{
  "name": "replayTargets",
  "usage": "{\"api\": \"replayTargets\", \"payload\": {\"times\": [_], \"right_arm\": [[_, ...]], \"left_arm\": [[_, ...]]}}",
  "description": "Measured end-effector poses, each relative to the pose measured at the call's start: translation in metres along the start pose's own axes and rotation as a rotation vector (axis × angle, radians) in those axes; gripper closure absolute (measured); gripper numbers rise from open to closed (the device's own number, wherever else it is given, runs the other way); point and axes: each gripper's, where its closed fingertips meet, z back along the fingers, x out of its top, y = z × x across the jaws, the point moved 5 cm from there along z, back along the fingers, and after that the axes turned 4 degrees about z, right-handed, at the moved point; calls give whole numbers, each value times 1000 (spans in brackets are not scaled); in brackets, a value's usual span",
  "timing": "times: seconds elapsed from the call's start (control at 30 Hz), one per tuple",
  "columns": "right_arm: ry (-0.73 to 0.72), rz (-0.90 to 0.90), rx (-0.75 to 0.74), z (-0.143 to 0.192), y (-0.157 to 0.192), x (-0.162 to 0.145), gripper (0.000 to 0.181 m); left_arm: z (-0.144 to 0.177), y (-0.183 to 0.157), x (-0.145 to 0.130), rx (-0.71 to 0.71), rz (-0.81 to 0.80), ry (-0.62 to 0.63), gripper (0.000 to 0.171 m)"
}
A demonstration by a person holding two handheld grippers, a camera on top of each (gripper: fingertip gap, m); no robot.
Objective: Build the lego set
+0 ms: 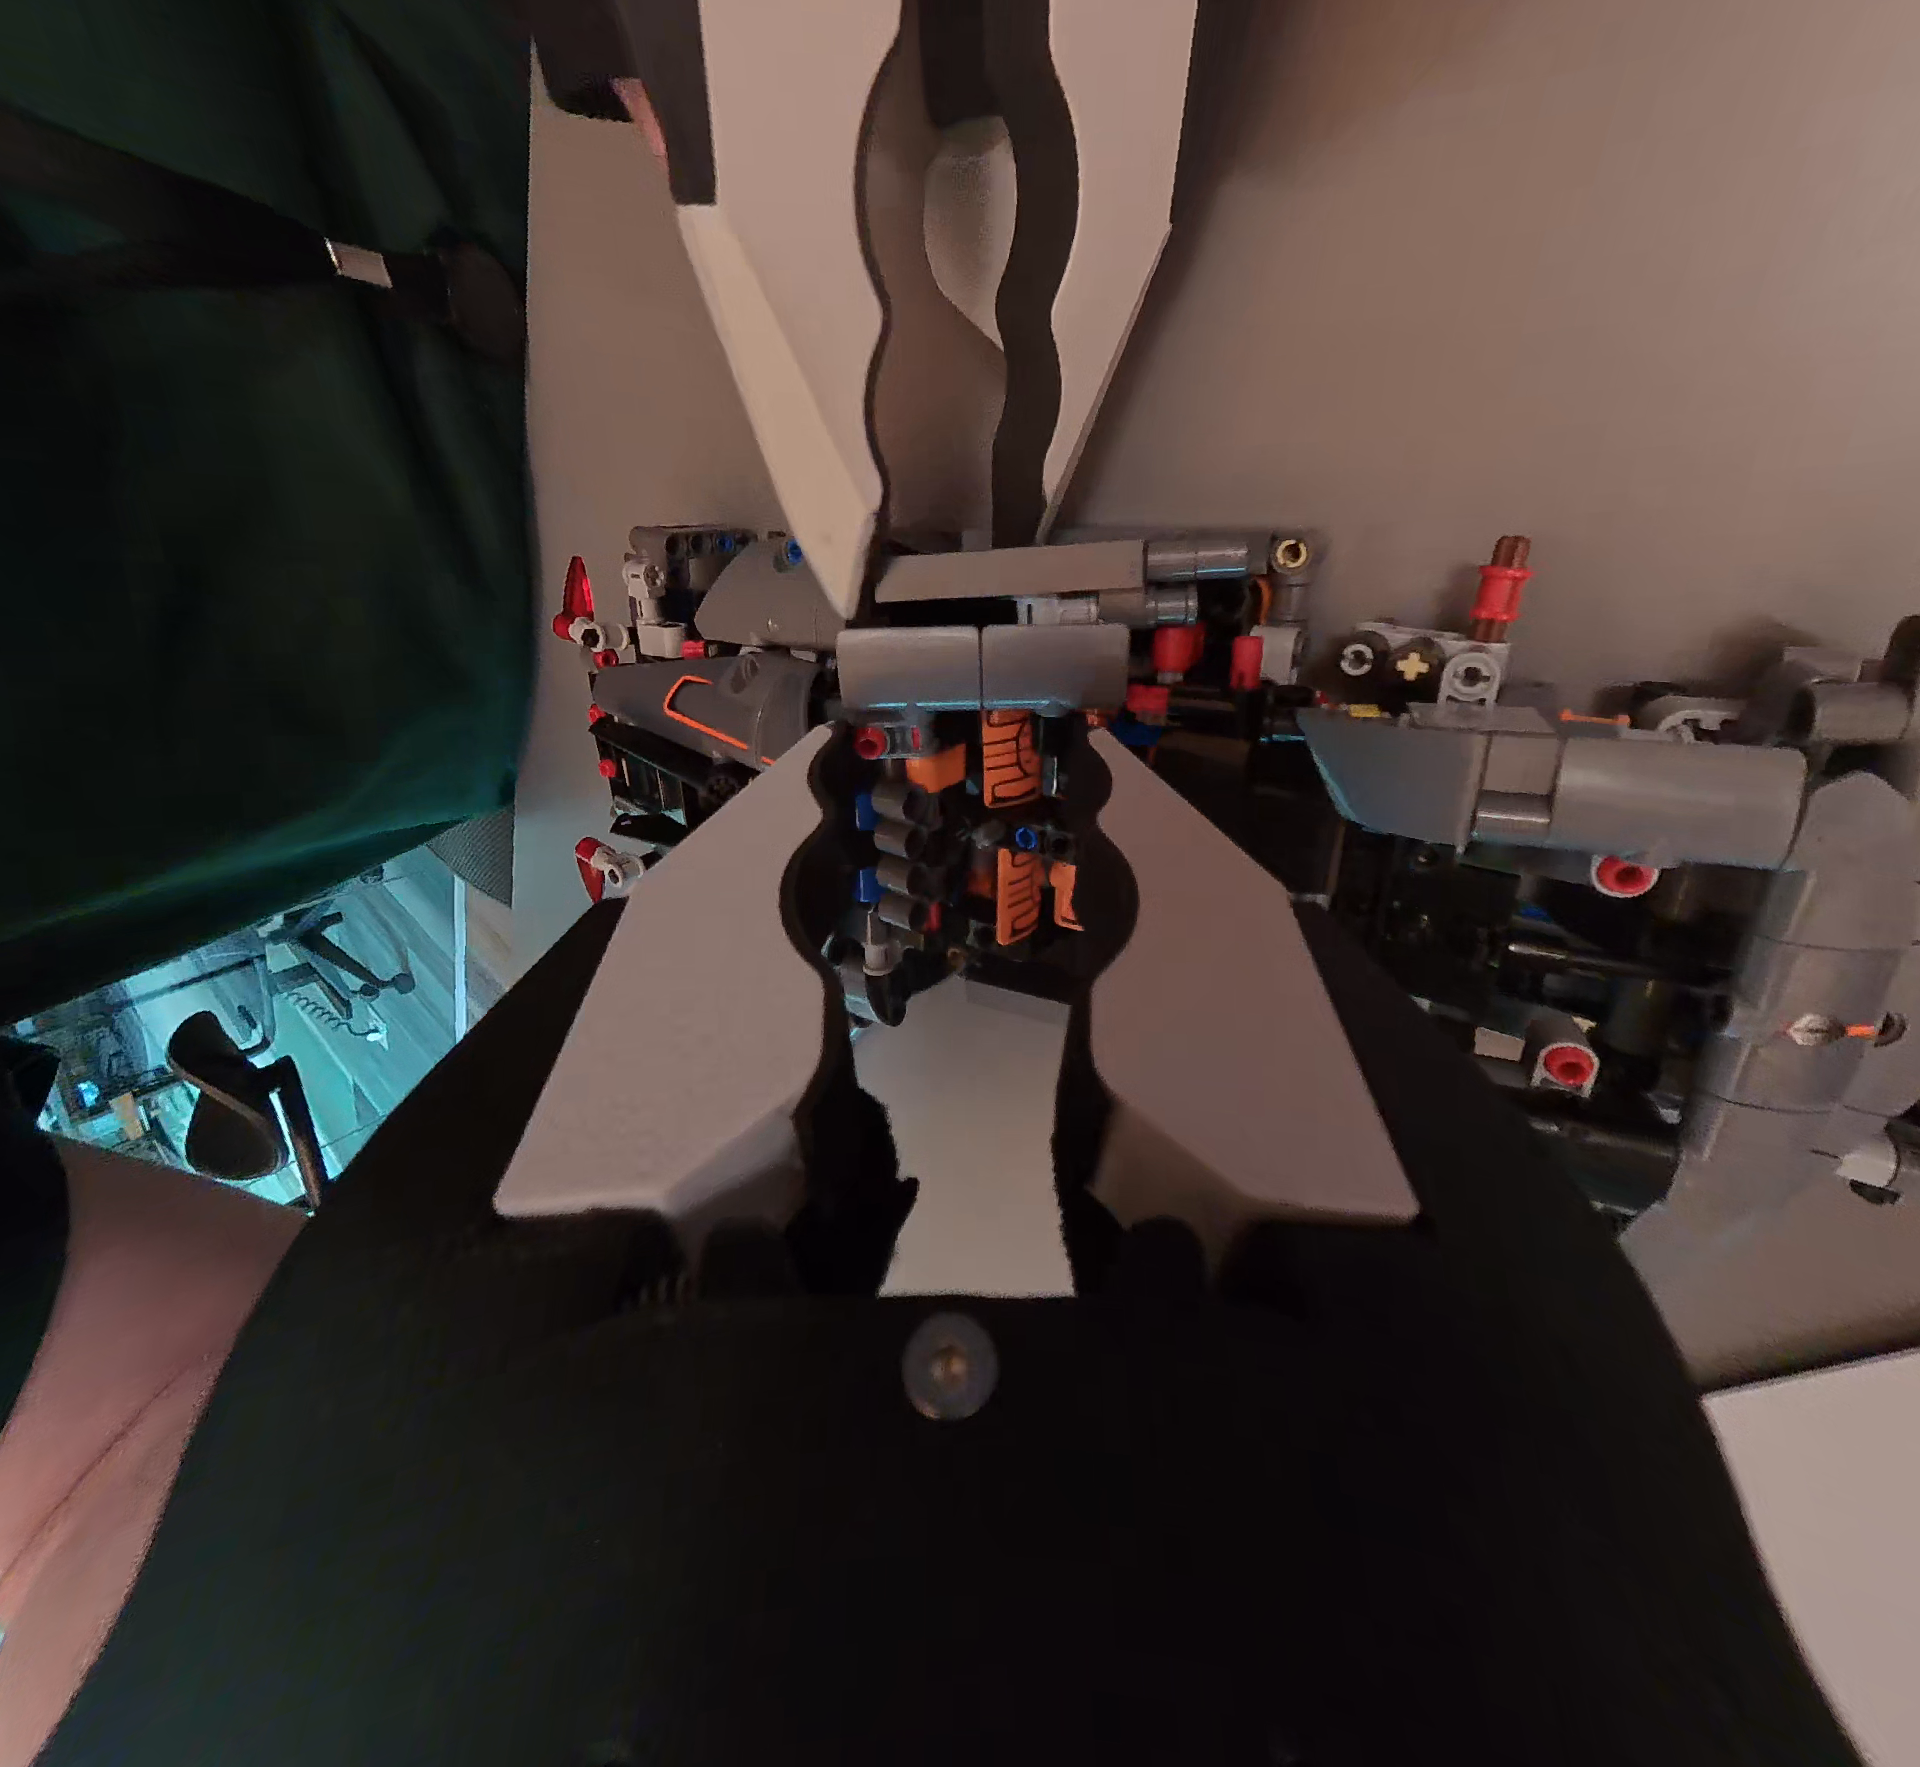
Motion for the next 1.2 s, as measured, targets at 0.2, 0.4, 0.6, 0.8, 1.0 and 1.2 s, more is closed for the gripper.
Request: {"api": "replayTargets", "payload": {"times": [0.2,0.4,0.6,0.8,1.0,1.2], "right_arm": [[-42,16,-9,3,0,-7,143],[-53,19,5,3,0,-15,143],[-56,18,30,2,0,-18,143],[-64,27,65,2,0,-19,143],[-22,30,122,5,-1,-20,143],[2,12,168,4,-3,-20,143]], "left_arm": [[-2,-2,4,-22,13,-32,146],[-4,-4,5,-31,16,-47,150],[-7,-4,6,-34,14,-44,151],[-8,-5,6,-40,6,-38,151],[-9,-6,7,-50,4,-38,151],[-10,-6,7,-54,4,-32,151]]}}
